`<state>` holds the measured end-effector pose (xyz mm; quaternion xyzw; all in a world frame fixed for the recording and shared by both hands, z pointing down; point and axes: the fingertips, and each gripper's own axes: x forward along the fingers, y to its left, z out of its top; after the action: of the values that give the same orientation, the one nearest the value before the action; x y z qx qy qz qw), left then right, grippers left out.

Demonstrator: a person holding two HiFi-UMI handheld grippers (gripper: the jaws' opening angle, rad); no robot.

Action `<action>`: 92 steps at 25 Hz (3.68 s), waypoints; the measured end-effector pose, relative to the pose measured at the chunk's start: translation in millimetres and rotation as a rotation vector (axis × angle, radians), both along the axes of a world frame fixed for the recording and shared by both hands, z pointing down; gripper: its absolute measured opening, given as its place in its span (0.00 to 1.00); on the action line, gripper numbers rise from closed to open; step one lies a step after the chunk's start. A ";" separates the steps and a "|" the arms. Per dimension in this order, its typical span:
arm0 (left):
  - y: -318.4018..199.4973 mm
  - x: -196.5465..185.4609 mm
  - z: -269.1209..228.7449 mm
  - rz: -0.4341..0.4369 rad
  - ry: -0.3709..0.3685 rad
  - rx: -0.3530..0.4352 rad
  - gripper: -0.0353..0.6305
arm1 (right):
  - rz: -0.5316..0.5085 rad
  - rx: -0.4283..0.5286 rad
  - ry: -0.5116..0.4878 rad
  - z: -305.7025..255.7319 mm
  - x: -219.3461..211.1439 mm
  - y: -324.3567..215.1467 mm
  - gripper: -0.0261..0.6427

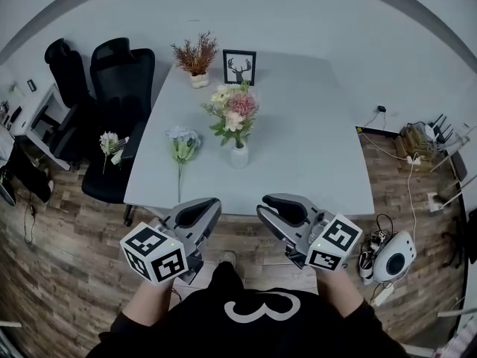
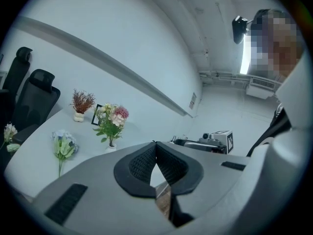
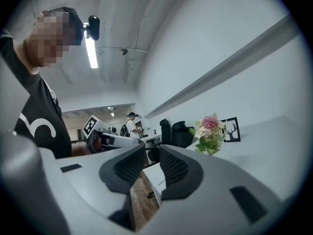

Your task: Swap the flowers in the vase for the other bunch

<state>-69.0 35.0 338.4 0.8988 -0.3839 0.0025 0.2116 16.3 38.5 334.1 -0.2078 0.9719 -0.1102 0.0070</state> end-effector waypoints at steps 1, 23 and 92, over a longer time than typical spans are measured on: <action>-12.7 -4.1 -2.3 0.003 0.000 0.003 0.07 | 0.004 0.002 0.005 -1.8 -2.6 -10.7 0.18; -172.2 -74.5 19.6 0.059 0.020 -0.063 0.07 | 0.339 -0.023 0.154 36.5 -35.7 -213.6 0.72; -182.0 -110.1 19.8 0.068 0.080 -0.043 0.07 | 0.485 0.058 0.127 23.6 -62.0 -274.6 0.12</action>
<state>-179.1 -146.9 358.2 0.9059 -0.3443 -0.0177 0.2460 -45.7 -236.1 357.7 -0.4410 0.8949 -0.0639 -0.0220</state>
